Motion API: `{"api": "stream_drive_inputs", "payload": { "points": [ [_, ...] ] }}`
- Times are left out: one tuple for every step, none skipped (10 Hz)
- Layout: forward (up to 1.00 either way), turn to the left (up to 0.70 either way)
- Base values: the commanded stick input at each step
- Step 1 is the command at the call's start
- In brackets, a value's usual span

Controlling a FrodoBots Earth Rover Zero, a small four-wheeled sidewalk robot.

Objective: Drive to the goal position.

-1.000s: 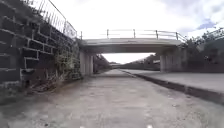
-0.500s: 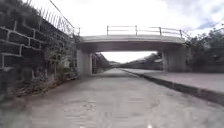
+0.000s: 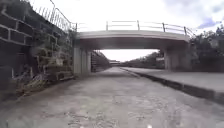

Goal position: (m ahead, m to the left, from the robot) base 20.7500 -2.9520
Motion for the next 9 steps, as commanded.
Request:
{"api": "stream_drive_inputs", "payload": {
  "points": [
    [1.0, 0.0],
    [1.0, 0.0],
    [1.0, 0.0],
    [1.0, 0.0],
    [1.0, 0.0],
    [1.0, 0.0],
    [1.0, 0.0],
    [1.0, 0.0],
    [1.0, 0.0]
  ]
}}
